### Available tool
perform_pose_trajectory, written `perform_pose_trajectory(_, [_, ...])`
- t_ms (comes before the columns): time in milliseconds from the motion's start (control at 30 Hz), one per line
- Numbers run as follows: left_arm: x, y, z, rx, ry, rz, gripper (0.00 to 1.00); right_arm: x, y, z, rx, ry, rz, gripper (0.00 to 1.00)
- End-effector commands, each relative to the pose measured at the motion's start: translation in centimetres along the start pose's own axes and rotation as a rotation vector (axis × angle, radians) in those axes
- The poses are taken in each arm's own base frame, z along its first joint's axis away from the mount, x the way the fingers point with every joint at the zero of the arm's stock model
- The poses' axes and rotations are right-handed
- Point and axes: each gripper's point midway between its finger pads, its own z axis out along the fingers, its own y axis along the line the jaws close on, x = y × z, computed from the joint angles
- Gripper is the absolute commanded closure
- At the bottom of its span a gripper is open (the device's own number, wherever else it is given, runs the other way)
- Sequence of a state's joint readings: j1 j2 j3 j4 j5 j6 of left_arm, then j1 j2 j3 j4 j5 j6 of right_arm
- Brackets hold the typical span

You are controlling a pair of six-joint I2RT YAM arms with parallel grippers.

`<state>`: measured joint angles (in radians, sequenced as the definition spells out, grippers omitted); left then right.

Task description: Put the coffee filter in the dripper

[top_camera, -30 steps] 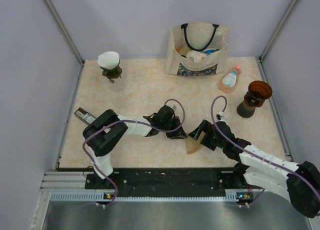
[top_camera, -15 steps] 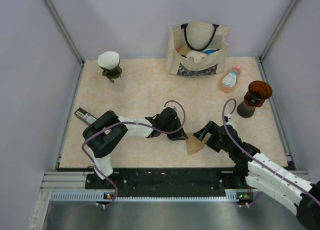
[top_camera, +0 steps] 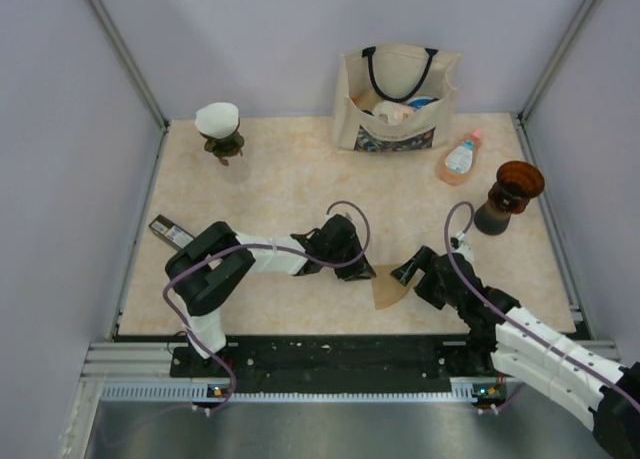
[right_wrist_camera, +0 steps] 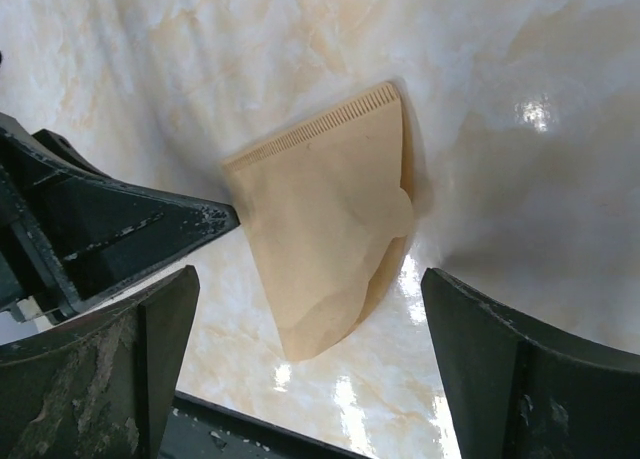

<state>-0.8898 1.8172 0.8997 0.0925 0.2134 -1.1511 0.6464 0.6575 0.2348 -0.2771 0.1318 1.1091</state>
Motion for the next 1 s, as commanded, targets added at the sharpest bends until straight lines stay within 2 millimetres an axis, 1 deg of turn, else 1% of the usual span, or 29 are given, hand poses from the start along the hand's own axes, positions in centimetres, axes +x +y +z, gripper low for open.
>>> perform_pose_trajectory(0, [0.9,4.0,-0.1,-0.154,0.0,-0.014,0.72,0.0,0.7,0.7,-0.042,-0.006,0.035,0.07])
perform_pose_trajectory(67, [1.0,3.9,-0.1,-0.15,0.002,-0.014,0.72,0.1,0.8,1.1,-0.06,-0.007,0.049,0.08])
perform_pose_trajectory(167, [1.2,4.0,-0.1,-0.153,0.004,-0.016,0.72,-0.2,2.0,1.3,-0.11,-0.016,0.061,0.1])
perform_pose_trajectory(267, [1.2,3.9,-0.1,-0.149,0.001,-0.014,0.72,-0.7,2.8,1.1,-0.119,-0.026,0.042,0.1])
perform_pose_trajectory(533, [1.3,3.8,0.1,-0.15,0.011,-0.017,0.72,-1.5,3.5,1.0,-0.136,-0.055,0.025,0.12])
perform_pose_trajectory(600, [1.3,3.8,0.1,-0.146,0.012,-0.019,0.72,-1.7,4.0,1.0,-0.157,-0.064,0.026,0.12])
perform_pose_trajectory(633, [1.4,3.7,0.1,-0.142,0.015,-0.02,0.72,-1.6,4.0,1.1,-0.154,-0.06,0.026,0.13])
perform_pose_trajectory(700, [1.5,3.5,0.1,-0.135,0.018,-0.021,0.72,-2.1,4.6,1.2,-0.174,-0.081,0.03,0.13])
perform_pose_trajectory(867, [1.7,3.6,0.2,-0.136,0.03,-0.027,0.72,-2.0,4.5,1.7,-0.159,-0.076,0.027,0.14])
perform_pose_trajectory(900, [1.7,3.1,0.3,-0.111,0.029,-0.023,0.73,-2.0,4.5,1.8,-0.161,-0.076,0.027,0.14])
perform_pose_trajectory(967, [1.8,3.0,0.4,-0.106,0.033,-0.025,0.73,-1.9,4.5,2.1,-0.16,-0.074,0.026,0.14])
